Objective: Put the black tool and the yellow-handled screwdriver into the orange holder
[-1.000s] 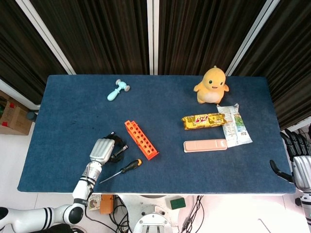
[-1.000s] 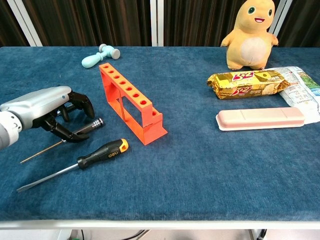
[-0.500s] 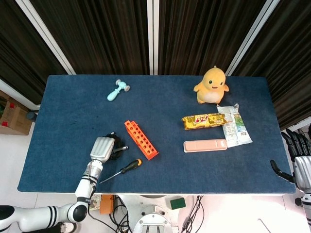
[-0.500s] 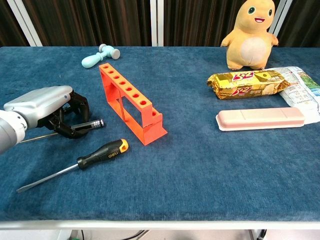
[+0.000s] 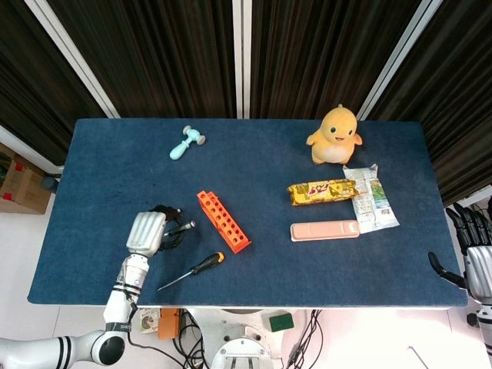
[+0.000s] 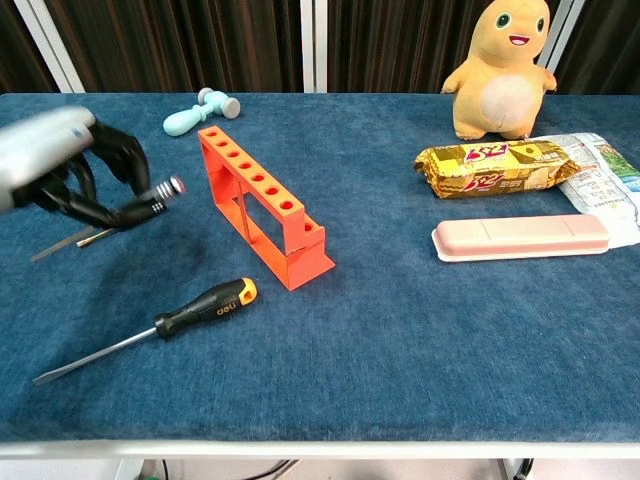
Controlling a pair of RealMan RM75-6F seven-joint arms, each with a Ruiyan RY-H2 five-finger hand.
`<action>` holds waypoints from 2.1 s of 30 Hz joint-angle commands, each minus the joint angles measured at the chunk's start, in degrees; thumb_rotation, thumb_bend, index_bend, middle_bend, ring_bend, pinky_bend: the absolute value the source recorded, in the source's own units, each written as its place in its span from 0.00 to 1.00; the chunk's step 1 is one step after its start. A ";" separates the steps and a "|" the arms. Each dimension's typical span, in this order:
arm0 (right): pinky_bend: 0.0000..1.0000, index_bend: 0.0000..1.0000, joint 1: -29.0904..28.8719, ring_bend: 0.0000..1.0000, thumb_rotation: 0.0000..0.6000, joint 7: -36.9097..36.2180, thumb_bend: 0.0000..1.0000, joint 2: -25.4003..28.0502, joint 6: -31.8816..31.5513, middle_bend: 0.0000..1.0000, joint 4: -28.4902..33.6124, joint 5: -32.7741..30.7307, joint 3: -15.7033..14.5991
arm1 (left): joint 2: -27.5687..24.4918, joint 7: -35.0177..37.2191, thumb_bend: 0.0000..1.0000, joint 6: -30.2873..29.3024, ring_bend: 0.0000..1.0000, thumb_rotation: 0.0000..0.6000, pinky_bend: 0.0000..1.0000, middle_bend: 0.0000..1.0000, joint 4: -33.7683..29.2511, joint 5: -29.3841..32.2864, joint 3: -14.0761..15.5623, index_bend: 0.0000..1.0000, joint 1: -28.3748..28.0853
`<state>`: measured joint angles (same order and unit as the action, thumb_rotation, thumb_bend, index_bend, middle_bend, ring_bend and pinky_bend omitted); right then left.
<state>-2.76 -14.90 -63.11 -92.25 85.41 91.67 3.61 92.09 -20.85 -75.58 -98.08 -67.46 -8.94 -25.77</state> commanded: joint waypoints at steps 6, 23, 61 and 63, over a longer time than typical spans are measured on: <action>0.00 0.00 0.16 0.00 1.00 -0.13 0.33 -0.09 -0.55 0.00 0.04 0.56 -0.17 | -2.76 24.55 0.37 -9.00 0.35 0.91 0.46 0.46 -4.94 -5.95 -7.23 0.57 5.10; 0.00 0.00 -0.55 0.00 1.00 0.48 0.33 -0.20 1.22 0.00 -0.14 -0.29 -0.05 | 2.02 47.33 0.37 -2.23 0.28 1.00 0.40 0.34 -4.19 -8.80 -13.33 0.57 -1.05; 0.00 0.00 -0.60 0.00 1.00 -0.47 0.33 0.05 1.14 0.00 -0.40 -0.34 -0.05 | 9.20 53.69 0.37 4.86 0.27 1.00 0.39 0.36 3.81 -4.11 -13.24 0.58 -5.32; 0.00 0.00 -0.60 0.00 1.00 -0.39 0.33 0.02 1.13 0.00 -0.39 -0.30 -0.06 | 8.98 53.95 0.37 5.00 0.27 1.00 0.39 0.36 3.76 -3.98 -13.20 0.58 -5.19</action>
<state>-3.36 -15.28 -63.09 -91.13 85.02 91.37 3.54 101.12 33.05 -70.62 -94.29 -71.49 -22.16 -31.01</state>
